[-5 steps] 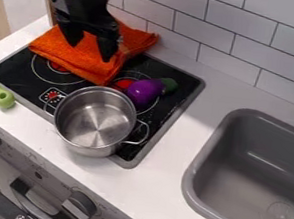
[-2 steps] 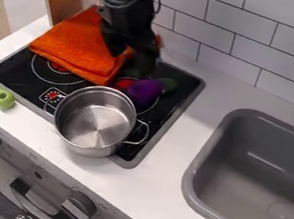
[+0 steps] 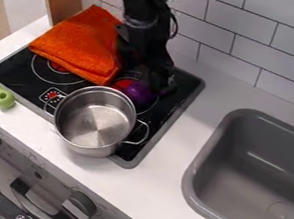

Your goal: Take the eggplant and put it between the two right burners

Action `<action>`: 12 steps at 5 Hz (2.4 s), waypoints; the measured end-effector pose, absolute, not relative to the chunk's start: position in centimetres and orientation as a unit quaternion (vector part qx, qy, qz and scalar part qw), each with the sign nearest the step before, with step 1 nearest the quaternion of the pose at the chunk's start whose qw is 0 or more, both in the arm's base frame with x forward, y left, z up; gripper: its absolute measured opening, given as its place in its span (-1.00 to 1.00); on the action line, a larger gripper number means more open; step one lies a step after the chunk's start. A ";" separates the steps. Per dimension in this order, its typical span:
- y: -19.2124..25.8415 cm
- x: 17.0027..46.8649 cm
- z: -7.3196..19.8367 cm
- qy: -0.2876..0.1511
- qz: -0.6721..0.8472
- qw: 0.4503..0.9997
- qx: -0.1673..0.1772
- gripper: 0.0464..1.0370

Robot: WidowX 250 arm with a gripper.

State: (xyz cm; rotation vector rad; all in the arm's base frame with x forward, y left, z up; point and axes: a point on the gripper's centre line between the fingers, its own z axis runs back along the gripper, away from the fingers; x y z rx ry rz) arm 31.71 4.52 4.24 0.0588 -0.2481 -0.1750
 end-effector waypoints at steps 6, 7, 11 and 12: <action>1.6 33.7 1.7 -0.087 -0.078 0.993 0.026 0.92; 1.2 33.5 1.6 -0.085 -0.069 0.993 0.035 0.86; 0.6 32.6 1.6 -0.078 -0.042 0.996 0.017 -0.09; 1.1 31.7 2.2 -0.058 -0.031 0.998 0.014 -0.09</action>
